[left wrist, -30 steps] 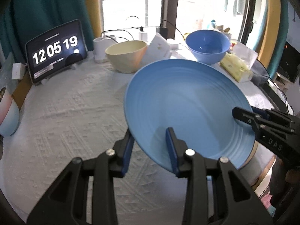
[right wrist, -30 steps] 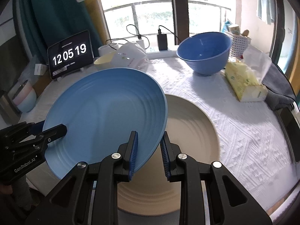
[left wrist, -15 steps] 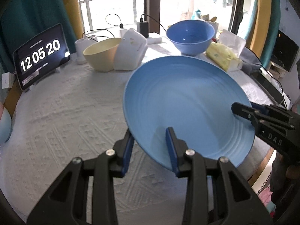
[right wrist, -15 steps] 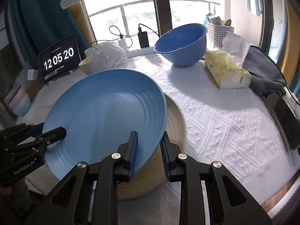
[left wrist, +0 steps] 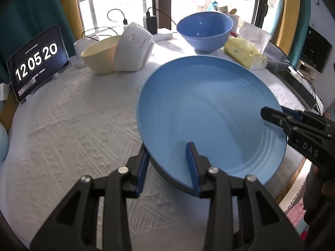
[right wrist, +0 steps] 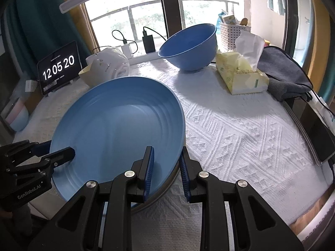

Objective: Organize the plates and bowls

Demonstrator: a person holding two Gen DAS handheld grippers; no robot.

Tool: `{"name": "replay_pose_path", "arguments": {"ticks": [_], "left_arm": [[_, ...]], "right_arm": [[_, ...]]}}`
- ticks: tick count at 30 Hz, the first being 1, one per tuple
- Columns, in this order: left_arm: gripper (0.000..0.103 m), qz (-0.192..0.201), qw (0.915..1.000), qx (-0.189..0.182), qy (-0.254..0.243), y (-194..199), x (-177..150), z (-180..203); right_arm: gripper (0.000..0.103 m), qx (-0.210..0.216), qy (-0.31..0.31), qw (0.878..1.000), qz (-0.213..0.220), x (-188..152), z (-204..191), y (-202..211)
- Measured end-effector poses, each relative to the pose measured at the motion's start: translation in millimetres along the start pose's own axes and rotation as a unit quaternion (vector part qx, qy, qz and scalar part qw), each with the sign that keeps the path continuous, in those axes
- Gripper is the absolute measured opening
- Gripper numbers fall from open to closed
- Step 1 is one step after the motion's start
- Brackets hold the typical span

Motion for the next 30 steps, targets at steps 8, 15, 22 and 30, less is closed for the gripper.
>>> {"name": "replay_pose_path", "arguments": {"ticks": [8,15,22,30], "left_arm": [[0.037,-0.010,0.9999,0.009,0.002,-2,-4,-7],[0.037,0.003,0.9997,0.019,0.013,4,0,-17],[0.038,-0.007,0.9996,0.023,0.014,-3,0,-22],[0.038,-0.012,0.9995,0.028,-0.001,-19,5,-17]], "right_arm": [[0.026,-0.014,0.000,1.000,0.006,2,8,3],[0.026,-0.022,-0.006,1.000,0.004,3,12,2],[0.026,-0.022,-0.004,1.000,-0.008,2,12,-5],[0.027,-0.023,-0.011,0.999,-0.023,1,19,-16]]}}
Point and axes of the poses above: each gripper's, at about its wrist camera, not at the fingertips, and y roughly against the way its jaws point, z to its right, x to its top, the point moved 10 cm from there along -y, roughly the way its jaws point, and after that the axes turned 4 degrees about -z, right-handed, at the moved point
